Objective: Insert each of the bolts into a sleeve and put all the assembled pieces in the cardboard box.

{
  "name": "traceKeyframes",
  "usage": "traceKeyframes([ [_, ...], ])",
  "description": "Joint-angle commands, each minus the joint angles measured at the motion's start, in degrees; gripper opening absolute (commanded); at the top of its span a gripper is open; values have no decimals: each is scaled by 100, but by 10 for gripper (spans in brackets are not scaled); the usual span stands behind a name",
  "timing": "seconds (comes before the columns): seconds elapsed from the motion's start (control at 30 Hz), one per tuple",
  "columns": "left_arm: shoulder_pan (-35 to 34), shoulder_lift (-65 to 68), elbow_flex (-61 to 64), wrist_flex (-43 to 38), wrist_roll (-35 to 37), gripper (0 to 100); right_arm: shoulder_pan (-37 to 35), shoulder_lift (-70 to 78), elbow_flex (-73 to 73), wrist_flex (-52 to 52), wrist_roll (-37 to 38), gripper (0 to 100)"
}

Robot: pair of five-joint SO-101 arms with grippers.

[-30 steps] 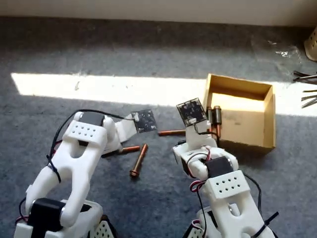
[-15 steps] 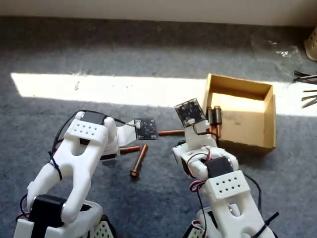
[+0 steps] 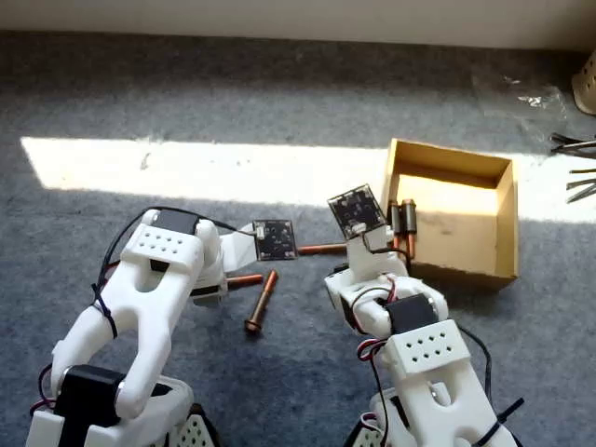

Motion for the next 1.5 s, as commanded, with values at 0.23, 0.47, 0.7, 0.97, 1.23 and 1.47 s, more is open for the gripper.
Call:
traceKeyframes([
  [0.23,48,936,-558,-308,-158,147,48,-48,-31,-163,62,5],
  [0.47,-145,1481,-884,-308,-158,146,48,-48,-31,-163,62,5],
  [0.7,-400,2105,-1174,-308,-158,57,48,-48,-31,-163,62,5],
  [0.97,-365,2141,-1174,-308,-158,6,48,-48,-31,-163,70,5],
  [1.23,-259,1455,-1200,835,-185,6,48,-48,-31,-171,70,5],
  [1.47,-22,-207,-1191,1591,-185,8,48,-48,-22,-171,70,5],
])
